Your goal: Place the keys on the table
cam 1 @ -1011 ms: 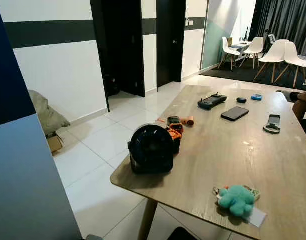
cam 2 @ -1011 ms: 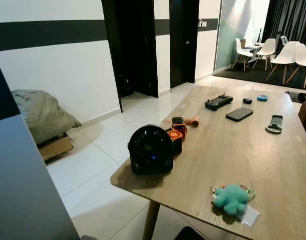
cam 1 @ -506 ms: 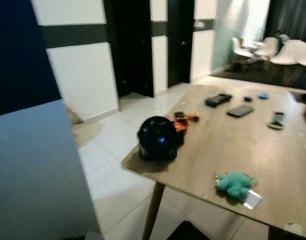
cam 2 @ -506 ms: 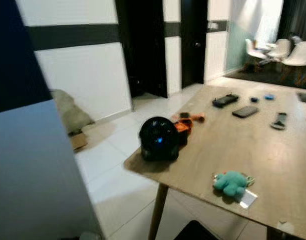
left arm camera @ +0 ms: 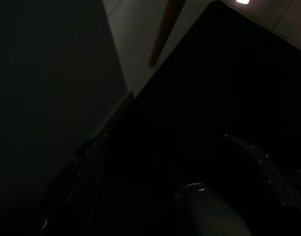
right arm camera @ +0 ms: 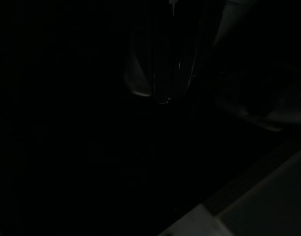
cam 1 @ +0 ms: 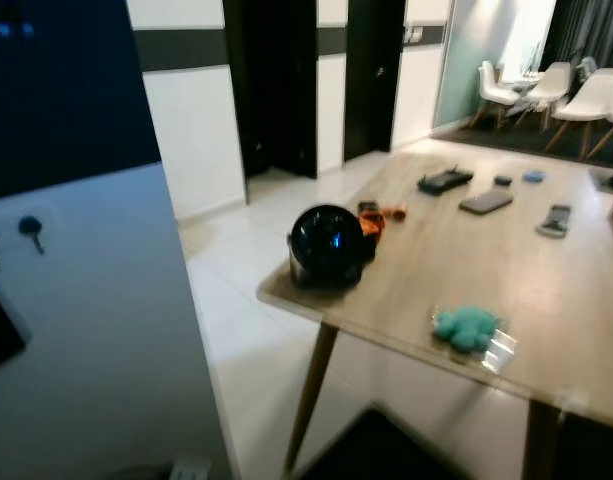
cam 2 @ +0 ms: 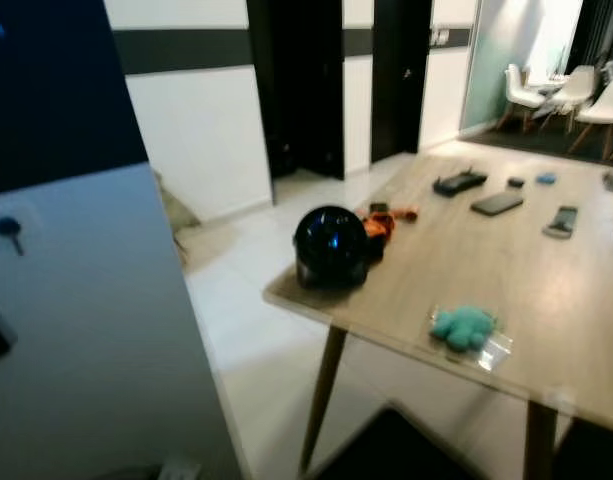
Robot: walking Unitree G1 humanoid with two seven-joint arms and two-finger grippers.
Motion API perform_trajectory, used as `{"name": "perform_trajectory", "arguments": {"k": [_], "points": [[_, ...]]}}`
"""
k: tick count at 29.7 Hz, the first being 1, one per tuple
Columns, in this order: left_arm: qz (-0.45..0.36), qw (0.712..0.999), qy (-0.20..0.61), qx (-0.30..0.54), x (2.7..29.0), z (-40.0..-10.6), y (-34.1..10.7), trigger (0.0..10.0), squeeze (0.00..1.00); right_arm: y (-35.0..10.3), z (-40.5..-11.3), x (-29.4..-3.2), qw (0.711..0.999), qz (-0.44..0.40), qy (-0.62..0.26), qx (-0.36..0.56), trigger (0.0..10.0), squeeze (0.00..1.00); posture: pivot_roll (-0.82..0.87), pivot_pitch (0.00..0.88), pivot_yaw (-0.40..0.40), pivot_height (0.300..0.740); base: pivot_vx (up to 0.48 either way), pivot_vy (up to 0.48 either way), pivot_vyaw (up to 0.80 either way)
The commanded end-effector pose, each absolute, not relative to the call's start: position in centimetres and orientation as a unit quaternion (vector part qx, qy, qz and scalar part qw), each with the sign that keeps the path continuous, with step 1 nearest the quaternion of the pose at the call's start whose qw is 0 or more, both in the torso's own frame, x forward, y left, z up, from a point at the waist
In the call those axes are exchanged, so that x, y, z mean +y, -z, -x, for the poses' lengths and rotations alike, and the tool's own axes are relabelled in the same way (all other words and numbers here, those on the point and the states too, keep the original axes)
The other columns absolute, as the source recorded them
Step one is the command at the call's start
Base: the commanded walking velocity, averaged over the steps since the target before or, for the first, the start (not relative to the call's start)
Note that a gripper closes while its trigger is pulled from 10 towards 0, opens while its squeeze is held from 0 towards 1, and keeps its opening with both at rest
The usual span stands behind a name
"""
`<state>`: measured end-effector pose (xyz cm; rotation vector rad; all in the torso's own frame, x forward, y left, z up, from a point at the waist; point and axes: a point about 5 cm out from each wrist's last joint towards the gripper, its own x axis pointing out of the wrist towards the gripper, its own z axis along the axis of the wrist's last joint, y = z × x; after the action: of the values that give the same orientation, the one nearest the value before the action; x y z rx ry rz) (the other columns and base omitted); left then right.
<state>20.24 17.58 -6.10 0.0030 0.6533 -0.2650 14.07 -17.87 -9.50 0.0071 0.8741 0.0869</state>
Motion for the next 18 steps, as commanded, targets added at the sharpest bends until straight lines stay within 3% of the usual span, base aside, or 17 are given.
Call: {"name": "perform_trajectory", "arguments": {"k": [1, 15, 18], "points": [[-0.010, 0.940, 0.129, 0.317, 17.74, -20.56, 5.91, 10.0, 0.00, 9.50, -14.10, -17.70, 0.905, -0.008, -0.041, 0.422, 10.0, 0.00, 0.05, 0.037, 0.056, 0.740, 0.000, 0.000, 0.00], [-0.012, 0.943, 0.125, 0.309, 17.77, -20.84, 5.71, 10.0, 0.00, 9.34, -14.44, -17.79, 0.907, 0.020, -0.057, 0.417, 10.0, 0.00, 0.05, 0.032, 0.057, 0.740, 0.000, 0.000, 0.00], [-0.012, 0.943, 0.124, 0.307, 17.72, -20.81, 5.71, 10.0, 0.00, 9.35, -14.45, -17.78, 0.907, 0.012, -0.052, 0.418, 10.0, 0.00, 0.05, 0.032, 0.057, 0.740, 0.000, 0.000, 0.69]]}}
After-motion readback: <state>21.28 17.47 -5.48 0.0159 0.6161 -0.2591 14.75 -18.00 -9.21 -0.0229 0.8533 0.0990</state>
